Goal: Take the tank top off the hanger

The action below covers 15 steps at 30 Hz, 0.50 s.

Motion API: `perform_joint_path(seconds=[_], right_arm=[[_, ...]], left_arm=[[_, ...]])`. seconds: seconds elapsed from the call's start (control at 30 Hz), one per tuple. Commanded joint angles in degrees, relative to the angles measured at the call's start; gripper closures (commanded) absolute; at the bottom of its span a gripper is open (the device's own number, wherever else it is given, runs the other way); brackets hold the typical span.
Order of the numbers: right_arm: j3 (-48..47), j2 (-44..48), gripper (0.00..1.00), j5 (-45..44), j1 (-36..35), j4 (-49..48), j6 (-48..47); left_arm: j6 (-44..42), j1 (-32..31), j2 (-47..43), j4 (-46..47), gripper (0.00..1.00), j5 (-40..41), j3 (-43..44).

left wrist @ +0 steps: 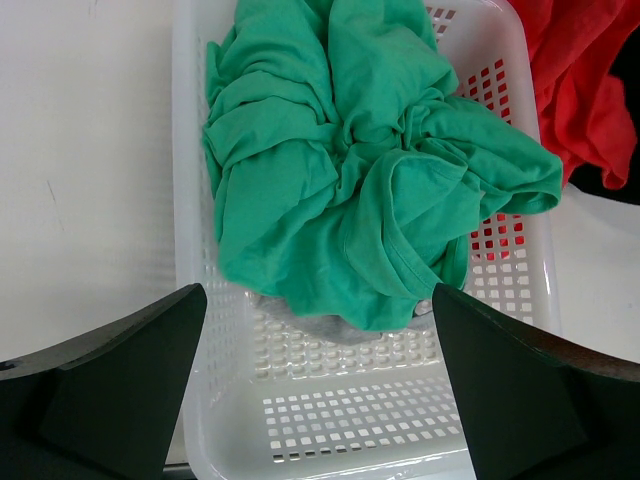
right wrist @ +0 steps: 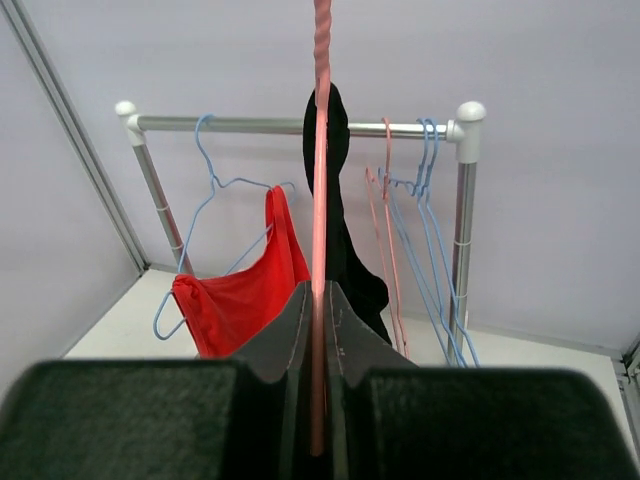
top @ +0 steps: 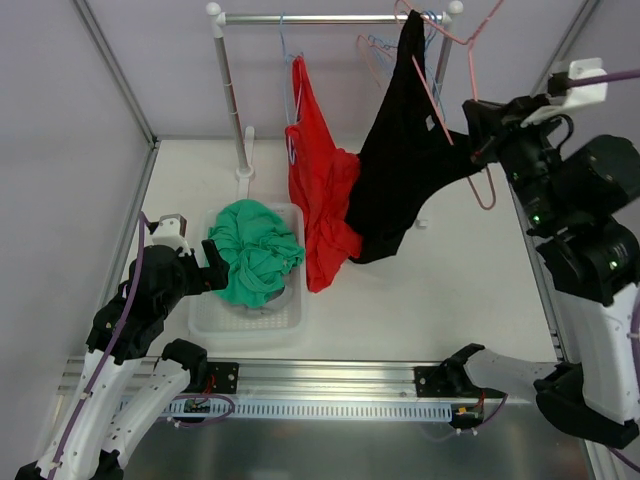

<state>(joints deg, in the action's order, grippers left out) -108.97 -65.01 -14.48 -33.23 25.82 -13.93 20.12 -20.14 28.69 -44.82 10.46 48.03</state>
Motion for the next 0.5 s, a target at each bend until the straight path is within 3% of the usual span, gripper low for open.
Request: perform_joint_path(seconds=[0.0,0.33,0.47], right_arm=[[-2.4,4.1,1.0,0.6,-0.1,-0.6,-1.6],[-17.7,8.5,1.0,5.7,-0.2,13.8,2.2],[-18.9,10.2,1.0,9.6,-0.1,18.8,5.2]], left_arm=[[-0.1,0.2,-0.3,1.9,0.01,-1.4,-0.2],[-0.3,0.2,-0.3,1.9,0.01,-2.4,0.0],[-0.5,0.2,-0.4,2.0,0.01,-2.9,0.0]])
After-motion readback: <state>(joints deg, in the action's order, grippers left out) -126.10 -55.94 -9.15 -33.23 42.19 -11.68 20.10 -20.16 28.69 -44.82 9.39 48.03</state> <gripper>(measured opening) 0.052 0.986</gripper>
